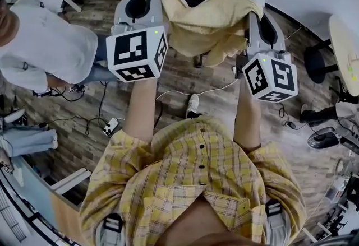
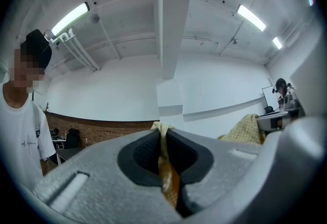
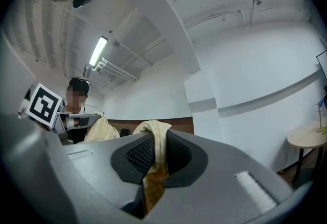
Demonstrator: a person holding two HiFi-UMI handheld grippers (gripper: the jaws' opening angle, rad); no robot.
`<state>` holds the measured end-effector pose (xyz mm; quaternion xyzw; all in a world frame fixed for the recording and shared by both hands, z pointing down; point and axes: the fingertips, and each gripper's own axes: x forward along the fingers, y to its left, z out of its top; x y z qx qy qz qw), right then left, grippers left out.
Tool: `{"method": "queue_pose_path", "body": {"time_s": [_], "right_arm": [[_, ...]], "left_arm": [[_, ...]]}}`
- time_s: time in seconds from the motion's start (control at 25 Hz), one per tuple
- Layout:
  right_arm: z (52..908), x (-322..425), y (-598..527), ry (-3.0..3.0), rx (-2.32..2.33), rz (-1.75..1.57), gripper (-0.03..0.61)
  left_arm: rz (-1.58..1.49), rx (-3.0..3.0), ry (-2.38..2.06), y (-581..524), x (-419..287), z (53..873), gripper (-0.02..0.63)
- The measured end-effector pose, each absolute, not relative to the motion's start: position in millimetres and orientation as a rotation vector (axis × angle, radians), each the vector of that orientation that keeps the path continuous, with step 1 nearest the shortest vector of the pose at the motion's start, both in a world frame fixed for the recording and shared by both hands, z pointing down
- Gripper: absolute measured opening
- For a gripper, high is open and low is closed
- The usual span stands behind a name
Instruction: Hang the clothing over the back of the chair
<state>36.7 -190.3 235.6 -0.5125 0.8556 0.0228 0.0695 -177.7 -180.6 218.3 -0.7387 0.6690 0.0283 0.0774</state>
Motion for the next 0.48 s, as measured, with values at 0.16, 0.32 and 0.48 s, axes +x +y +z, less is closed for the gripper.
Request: {"method": "queue_pose_path", "body": {"time_s": [0.16,0.32,0.48], "right_arm": [[227.5,41.8,-212.8,2.546,-1.561,0.075,0.028],[230.4,42.9,-229.9,2.533,-1.584,0.076,0.028],[230.2,49.0,-253.7,2.520,-1.613,0.077,0.028]], "left_arm": [[0.105,-2.193,1.986,-207.6,-183.9,203.0,0.014],[0.100,-2.180,1.981,-232.2,-195.9,198.2,0.014],[0.096,-2.181,1.983,-263.7,-201.2,193.9,0.014]]}}
